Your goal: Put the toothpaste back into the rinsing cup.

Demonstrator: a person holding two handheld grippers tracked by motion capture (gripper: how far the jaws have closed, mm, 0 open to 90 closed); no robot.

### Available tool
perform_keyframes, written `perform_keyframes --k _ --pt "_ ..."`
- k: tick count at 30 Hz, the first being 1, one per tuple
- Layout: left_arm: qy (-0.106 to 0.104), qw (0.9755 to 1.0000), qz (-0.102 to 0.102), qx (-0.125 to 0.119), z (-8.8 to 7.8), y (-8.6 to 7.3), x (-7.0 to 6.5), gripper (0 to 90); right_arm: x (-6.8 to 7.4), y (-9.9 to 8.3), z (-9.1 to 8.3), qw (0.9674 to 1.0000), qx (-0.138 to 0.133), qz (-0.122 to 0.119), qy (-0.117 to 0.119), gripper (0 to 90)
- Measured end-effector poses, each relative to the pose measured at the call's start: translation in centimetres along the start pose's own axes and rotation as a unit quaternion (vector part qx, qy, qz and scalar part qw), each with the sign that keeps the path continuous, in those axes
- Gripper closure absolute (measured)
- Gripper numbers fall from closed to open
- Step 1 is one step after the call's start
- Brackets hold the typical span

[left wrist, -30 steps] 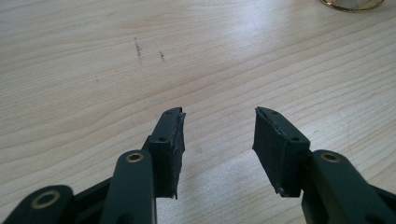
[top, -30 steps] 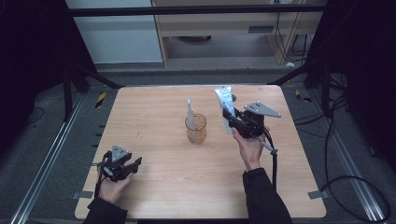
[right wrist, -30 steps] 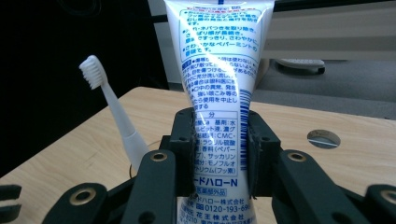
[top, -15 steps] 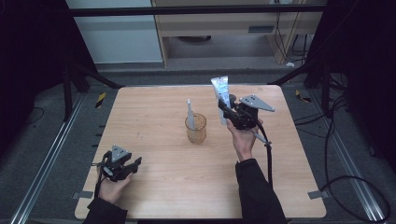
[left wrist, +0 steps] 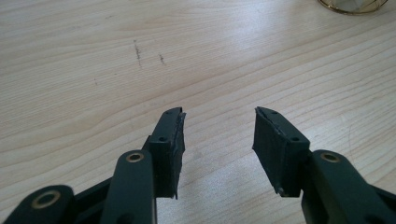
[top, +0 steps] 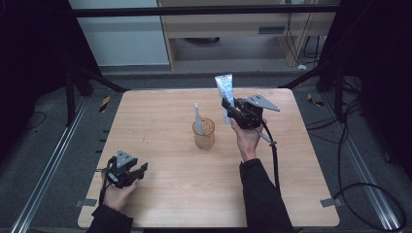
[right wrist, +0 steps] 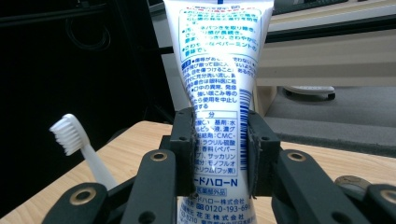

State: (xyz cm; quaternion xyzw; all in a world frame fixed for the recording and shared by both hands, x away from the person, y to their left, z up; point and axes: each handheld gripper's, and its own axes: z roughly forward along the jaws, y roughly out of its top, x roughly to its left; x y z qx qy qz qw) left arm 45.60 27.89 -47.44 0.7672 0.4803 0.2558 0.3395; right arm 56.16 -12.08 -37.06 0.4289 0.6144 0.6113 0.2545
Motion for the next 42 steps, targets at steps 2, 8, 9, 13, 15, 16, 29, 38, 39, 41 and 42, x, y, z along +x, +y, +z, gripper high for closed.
perform_keyframes --k 2,8,9,13,15,16,29,38,39,41,42 --pt "0.001 1.0 0.001 0.0 0.1 0.0 0.0 52.5 -0.1 -0.2 0.4 1.0 0.0 -0.005 -0.001 69.2" --pt "0.001 1.0 0.002 -0.001 0.0 -0.1 0.0 52.6 0.1 -0.9 1.7 0.9999 -0.008 -0.007 0.0 69.3" --pt "0.0 1.0 0.001 -0.002 0.0 -0.1 0.0 52.6 0.2 -1.0 1.8 0.9999 -0.008 -0.008 -0.003 69.3" --pt "0.002 1.0 0.002 -0.003 -0.1 -0.2 0.1 52.6 0.6 -1.2 2.4 0.9997 -0.018 -0.014 -0.006 69.3" --pt "0.002 1.0 0.003 -0.004 -0.1 -0.1 0.0 52.6 0.7 -1.3 2.7 0.9995 -0.027 -0.014 -0.008 69.3" --pt "0.002 1.0 0.003 -0.005 -0.1 -0.1 0.0 52.6 0.8 -1.3 2.9 0.9995 -0.029 -0.013 -0.009 69.3" --pt "0.0 1.0 0.003 -0.006 0.0 -0.1 0.0 52.6 1.8 -2.7 4.4 0.9994 -0.033 -0.01 -0.001 69.2" --pt "0.0 1.0 0.004 -0.006 -0.1 -0.1 0.0 52.7 2.3 -4.0 5.2 0.9996 -0.026 -0.004 0.008 69.2" --pt "0.0 1.0 0.004 -0.006 -0.1 -0.1 0.0 52.7 2.4 -4.1 5.3 0.9996 -0.026 -0.005 0.008 69.2" --pt "0.0 1.0 0.004 -0.006 -0.1 -0.1 0.0 52.7 2.5 -4.3 5.5 0.9996 -0.027 -0.001 0.011 69.3" --pt "0.0 1.0 0.004 -0.006 -0.1 -0.1 0.0 52.7 2.6 -4.4 5.6 0.9995 -0.028 -0.001 0.012 69.2"
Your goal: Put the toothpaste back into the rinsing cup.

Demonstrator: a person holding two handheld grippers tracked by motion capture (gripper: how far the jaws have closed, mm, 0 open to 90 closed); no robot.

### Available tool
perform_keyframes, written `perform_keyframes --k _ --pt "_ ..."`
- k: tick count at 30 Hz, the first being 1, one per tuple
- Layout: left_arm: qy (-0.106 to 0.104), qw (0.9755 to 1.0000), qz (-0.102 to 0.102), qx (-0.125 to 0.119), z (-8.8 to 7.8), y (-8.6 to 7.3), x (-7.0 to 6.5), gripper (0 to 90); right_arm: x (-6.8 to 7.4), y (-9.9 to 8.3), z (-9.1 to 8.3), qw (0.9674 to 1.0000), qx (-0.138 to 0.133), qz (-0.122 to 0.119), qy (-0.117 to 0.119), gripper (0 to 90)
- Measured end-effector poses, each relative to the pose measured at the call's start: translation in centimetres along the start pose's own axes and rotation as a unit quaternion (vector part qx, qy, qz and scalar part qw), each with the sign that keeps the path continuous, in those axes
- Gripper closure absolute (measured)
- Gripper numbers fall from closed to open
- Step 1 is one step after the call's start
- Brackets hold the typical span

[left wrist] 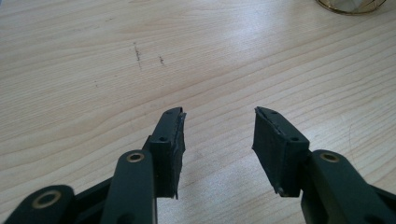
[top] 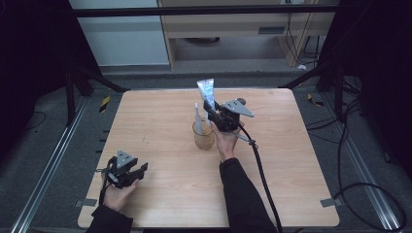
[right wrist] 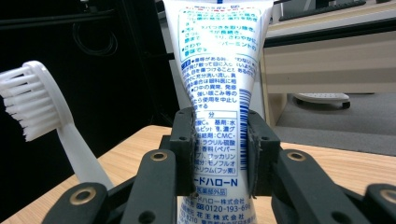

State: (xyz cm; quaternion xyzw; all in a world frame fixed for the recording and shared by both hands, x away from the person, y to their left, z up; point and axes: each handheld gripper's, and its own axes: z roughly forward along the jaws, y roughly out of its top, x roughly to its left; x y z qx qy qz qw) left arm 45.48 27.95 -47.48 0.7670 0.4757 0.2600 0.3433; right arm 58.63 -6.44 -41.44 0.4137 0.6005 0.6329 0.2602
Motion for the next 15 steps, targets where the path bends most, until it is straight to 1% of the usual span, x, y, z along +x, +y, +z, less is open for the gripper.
perform_keyframes --k 4,8,12,13,15 --pt "0.0 1.0 0.0 0.0 0.1 0.0 0.0 52.8 0.2 -0.3 0.2 1.0 0.003 0.004 0.004 69.2" --pt "0.0 1.0 0.0 0.0 0.1 0.0 -0.1 52.9 0.5 -0.7 0.4 0.9999 0.01 0.002 0.008 69.2" --pt "0.0 1.0 0.001 0.001 0.1 0.0 0.0 53.0 0.6 -1.3 0.6 0.9998 0.016 -0.001 0.006 69.2" --pt "0.0 1.0 0.001 0.001 0.1 0.0 0.0 53.0 0.6 -1.4 0.6 0.9998 0.018 0.002 0.006 69.1" --pt "-0.001 1.0 0.001 0.0 0.1 0.0 0.0 53.0 0.5 -1.6 0.6 0.9997 0.023 -0.001 0.001 69.1"
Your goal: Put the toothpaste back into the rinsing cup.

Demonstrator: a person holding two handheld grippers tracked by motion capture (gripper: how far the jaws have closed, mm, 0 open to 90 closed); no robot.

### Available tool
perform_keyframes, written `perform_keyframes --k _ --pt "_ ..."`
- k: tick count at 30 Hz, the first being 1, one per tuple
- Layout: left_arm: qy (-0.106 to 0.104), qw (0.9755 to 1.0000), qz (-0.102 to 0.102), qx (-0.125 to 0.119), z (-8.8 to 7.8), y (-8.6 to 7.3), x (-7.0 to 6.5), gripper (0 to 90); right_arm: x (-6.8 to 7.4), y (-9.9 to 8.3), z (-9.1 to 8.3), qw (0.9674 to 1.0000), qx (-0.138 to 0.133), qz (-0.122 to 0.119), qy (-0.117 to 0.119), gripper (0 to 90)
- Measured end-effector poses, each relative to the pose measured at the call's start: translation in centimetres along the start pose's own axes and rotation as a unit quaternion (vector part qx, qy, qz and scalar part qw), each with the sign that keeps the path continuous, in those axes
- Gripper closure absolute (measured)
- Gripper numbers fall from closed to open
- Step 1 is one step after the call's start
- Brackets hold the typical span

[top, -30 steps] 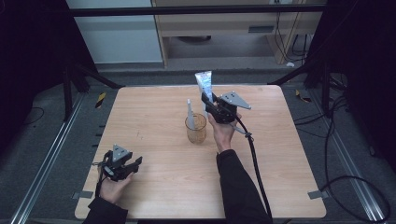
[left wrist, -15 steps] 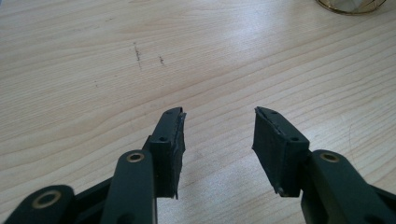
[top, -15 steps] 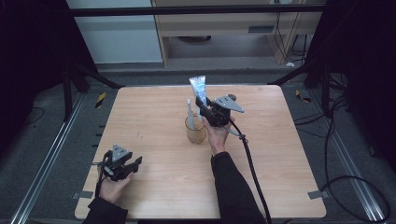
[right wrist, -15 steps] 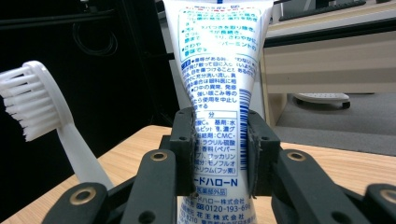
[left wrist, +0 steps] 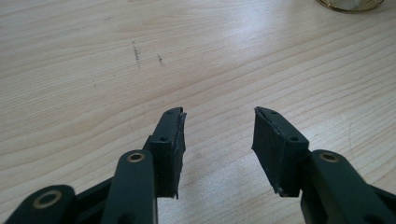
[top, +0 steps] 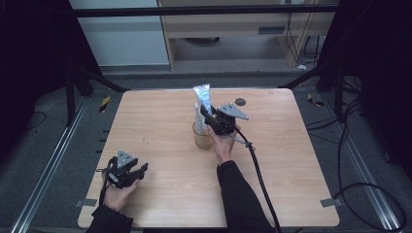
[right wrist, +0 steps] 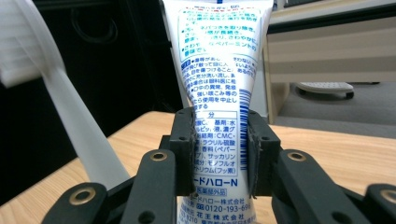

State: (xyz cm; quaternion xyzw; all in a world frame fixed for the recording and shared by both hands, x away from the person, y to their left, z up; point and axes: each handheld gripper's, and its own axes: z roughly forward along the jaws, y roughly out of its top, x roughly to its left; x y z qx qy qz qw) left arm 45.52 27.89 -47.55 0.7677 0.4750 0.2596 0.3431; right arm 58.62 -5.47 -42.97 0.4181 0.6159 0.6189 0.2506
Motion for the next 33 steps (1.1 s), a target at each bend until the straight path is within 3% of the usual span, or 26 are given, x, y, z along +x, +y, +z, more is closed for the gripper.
perform_keyframes --k 7,19,33 --pt "0.0 1.0 0.002 0.001 0.0 0.0 0.0 53.1 -0.1 -0.7 0.0 0.9999 0.011 0.003 0.0 68.5" --pt "0.0 1.0 0.002 0.002 0.1 0.0 0.0 53.1 0.2 -1.7 0.5 0.9989 0.044 -0.013 -0.002 66.7" --pt "0.0 1.0 0.003 0.003 0.1 0.0 0.0 53.1 -0.2 -1.6 -0.5 0.9977 0.065 -0.019 0.007 61.2"
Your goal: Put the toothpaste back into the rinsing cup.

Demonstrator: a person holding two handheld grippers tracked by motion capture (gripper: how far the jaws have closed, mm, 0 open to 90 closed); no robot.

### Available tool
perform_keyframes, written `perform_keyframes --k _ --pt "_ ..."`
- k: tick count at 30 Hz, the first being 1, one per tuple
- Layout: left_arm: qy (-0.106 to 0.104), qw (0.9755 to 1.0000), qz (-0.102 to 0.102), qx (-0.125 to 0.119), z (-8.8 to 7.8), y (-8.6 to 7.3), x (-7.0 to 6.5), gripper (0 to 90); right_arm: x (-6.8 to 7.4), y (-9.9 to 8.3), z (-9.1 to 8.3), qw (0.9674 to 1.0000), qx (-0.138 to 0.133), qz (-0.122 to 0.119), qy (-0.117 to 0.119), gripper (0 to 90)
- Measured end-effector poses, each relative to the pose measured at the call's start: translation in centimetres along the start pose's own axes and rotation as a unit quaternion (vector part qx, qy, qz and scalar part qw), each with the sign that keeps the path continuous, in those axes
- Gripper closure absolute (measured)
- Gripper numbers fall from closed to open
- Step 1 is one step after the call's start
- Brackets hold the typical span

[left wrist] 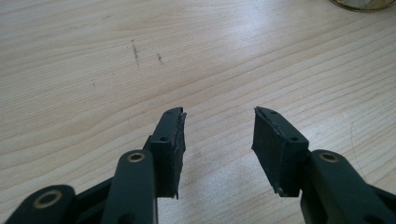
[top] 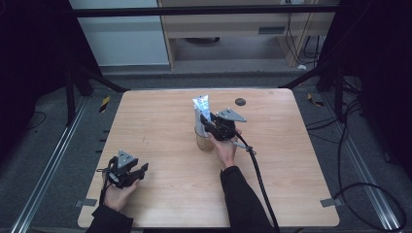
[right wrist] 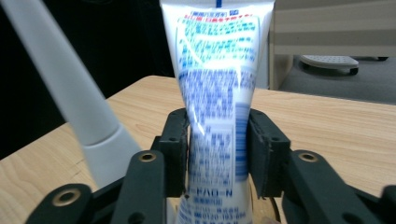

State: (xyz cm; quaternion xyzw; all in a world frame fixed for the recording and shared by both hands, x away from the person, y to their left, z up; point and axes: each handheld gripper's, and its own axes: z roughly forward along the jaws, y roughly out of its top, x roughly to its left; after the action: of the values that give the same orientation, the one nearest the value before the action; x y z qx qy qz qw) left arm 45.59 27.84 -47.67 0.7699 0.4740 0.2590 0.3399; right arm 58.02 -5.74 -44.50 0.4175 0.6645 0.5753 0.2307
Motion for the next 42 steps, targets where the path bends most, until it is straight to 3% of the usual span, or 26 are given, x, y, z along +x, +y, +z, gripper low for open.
perform_keyframes --k 11,12,13,16,18,24,28,33,42 --pt "0.0 1.0 0.002 0.002 0.0 0.0 0.0 53.1 -0.4 -0.4 -0.9 0.9981 0.056 -0.027 -0.003 57.1" --pt "0.0 1.0 0.002 0.002 0.1 0.0 0.0 53.1 -0.4 -0.4 -1.0 0.9979 0.056 -0.032 -0.003 54.4" --pt "0.0 1.0 0.002 0.002 0.1 0.0 0.0 53.1 -0.3 -0.3 -1.2 0.9981 0.049 -0.036 -0.006 61.3" --pt "-0.001 1.0 0.002 0.002 0.1 0.0 -0.1 53.1 -0.1 1.0 -2.5 0.9991 0.021 -0.036 -0.005 61.0" --pt "-0.001 1.0 0.003 0.002 0.0 0.0 -0.1 53.1 0.1 1.9 -3.3 0.9987 0.02 -0.046 -0.006 60.2" --pt "-0.002 1.0 0.004 0.003 0.1 0.0 -0.2 53.0 -0.4 2.2 -4.9 0.9968 0.056 -0.054 -0.018 52.6" --pt "-0.003 1.0 0.002 0.004 0.1 0.0 -0.2 52.8 -1.3 1.6 -6.5 0.9955 0.078 -0.046 -0.029 42.6" --pt "-0.009 0.9999 -0.001 0.006 0.1 -0.1 -0.1 51.5 -2.8 0.1 -9.1 0.9913 0.115 -0.042 -0.048 24.6" --pt "-0.018 0.9997 -0.008 0.015 0.3 -0.3 0.4 45.2 -6.8 -3.8 -15.2 0.9835 0.158 -0.02 -0.087 12.5"
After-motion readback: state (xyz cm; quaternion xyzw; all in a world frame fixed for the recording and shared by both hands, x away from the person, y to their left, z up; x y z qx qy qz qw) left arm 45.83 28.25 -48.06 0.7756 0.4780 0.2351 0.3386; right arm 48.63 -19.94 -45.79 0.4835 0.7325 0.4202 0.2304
